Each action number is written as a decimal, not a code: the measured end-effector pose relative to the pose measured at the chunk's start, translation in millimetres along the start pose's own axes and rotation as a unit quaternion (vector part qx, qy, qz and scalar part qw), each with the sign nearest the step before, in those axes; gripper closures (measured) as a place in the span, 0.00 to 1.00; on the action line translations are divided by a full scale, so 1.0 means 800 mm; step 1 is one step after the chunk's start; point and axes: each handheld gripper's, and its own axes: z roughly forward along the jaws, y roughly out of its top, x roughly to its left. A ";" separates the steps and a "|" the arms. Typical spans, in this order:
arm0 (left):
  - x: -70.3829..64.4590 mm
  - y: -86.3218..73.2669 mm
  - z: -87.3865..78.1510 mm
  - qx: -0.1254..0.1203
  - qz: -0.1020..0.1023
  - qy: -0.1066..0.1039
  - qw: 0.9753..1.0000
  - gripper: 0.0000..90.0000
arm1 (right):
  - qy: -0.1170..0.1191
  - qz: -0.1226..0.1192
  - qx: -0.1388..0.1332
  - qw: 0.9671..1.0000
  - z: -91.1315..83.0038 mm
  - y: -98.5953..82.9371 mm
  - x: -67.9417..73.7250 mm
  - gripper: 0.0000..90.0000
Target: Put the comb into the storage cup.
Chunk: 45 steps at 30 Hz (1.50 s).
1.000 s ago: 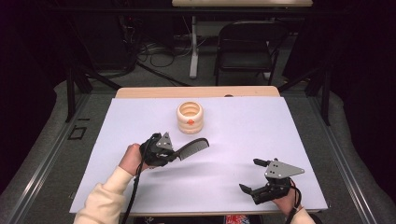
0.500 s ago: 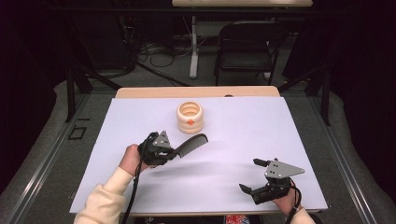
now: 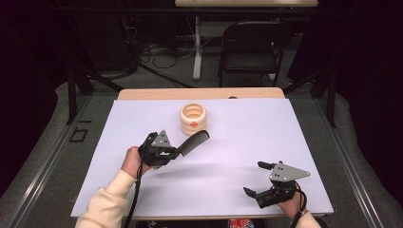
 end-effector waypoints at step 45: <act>0.006 -0.004 -0.010 -0.075 -0.034 0.055 0.995 0.80 | -0.006 0.003 -0.001 1.000 -0.001 0.001 0.002 0.00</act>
